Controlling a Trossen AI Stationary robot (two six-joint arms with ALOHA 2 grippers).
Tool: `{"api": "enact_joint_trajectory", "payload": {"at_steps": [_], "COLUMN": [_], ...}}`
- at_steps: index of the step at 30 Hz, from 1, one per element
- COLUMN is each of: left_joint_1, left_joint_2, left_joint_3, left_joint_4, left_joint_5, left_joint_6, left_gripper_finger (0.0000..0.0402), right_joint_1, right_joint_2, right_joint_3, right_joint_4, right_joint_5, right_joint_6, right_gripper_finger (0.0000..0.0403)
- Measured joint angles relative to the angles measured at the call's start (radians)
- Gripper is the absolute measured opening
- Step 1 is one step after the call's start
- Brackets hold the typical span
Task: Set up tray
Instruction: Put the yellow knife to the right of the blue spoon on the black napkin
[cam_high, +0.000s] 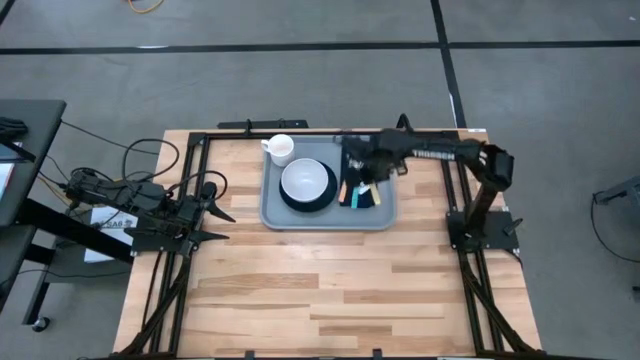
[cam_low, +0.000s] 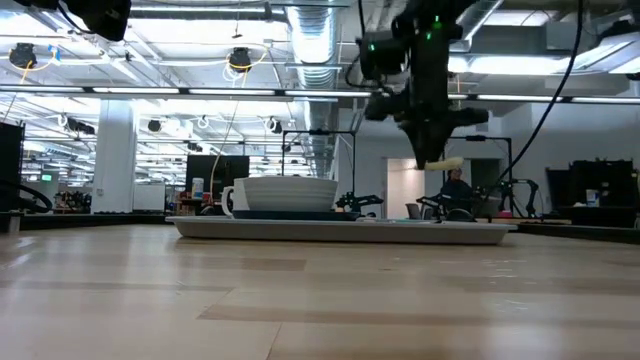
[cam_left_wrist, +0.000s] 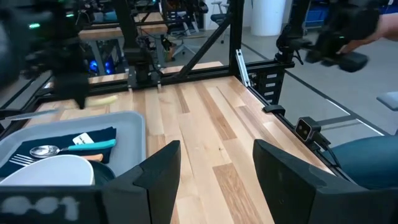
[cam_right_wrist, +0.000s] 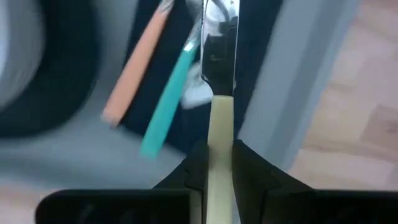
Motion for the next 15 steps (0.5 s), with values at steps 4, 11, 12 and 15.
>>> {"api": "enact_joint_trajectory", "payload": {"at_steps": [4,11,12,15], "left_joint_1": [0.0,0.0,0.0,0.0], "left_joint_2": [0.0,0.0,0.0,0.0], "left_joint_3": [0.0,0.0,0.0,0.0], "left_joint_4": [0.002,0.003,0.002,0.002], "left_joint_5": [0.0,0.0,0.0,0.018], "left_joint_6": [0.002,0.003,0.0,-0.009], "left_gripper_finger": [0.0191,0.0191,0.0191,0.0191], "right_joint_1": [-0.095,-0.104,-0.109,-0.117], "right_joint_2": [0.001,0.074,0.092,0.135], "right_joint_3": [-0.001,0.001,0.0,-0.002], "right_joint_4": [0.018,0.107,0.097,0.088], "right_joint_5": [-0.017,-0.056,-0.069,-0.1], "right_joint_6": [-0.01,-0.004,-0.004,-0.004], "right_gripper_finger": [0.0037,0.0035,0.0036,0.0038]}}
